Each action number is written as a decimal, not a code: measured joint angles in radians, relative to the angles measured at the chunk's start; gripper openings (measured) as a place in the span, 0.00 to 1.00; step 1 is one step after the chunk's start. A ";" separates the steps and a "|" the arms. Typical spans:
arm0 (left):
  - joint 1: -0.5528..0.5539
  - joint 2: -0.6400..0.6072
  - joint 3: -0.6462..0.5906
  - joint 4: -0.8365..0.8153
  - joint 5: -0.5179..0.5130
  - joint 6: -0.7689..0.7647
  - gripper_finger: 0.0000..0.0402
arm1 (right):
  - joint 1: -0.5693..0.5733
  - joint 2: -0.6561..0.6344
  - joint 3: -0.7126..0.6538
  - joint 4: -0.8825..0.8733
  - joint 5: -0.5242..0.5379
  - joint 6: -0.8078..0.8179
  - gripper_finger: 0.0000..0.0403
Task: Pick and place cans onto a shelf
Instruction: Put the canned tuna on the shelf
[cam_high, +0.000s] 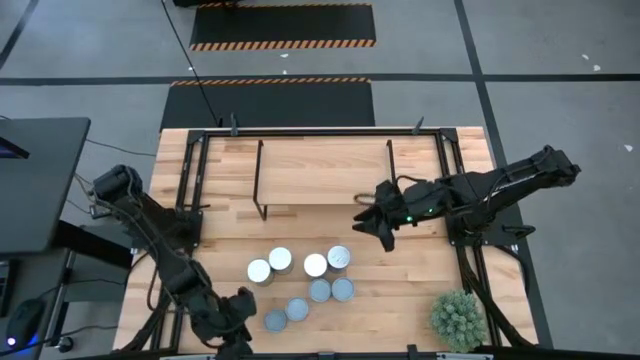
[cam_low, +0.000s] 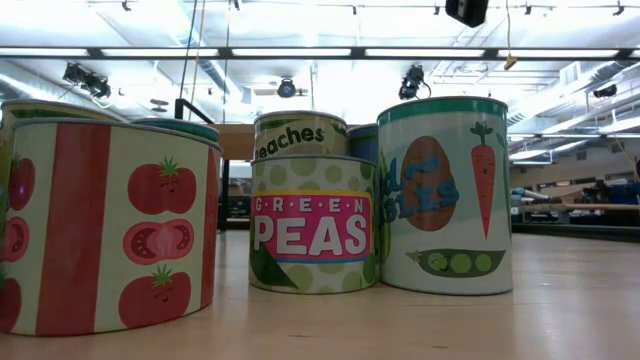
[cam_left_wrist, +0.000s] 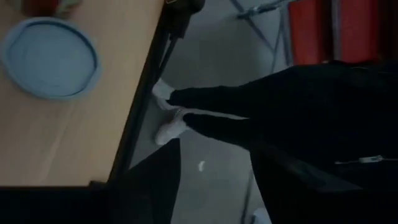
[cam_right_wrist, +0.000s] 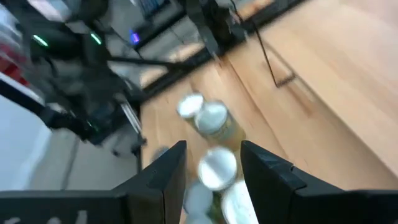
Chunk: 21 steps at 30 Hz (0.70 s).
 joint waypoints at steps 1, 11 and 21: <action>-0.001 0.018 0.041 -0.054 -0.005 0.027 0.48 | 0.006 0.014 0.016 -0.005 0.000 -0.003 0.39; -0.003 0.181 0.250 -0.295 -0.101 0.299 0.44 | 0.031 0.037 0.048 -0.067 0.006 0.037 0.39; 0.046 0.308 0.250 -0.280 -0.093 0.192 0.69 | 0.086 -0.037 0.048 -0.254 0.055 -0.001 0.39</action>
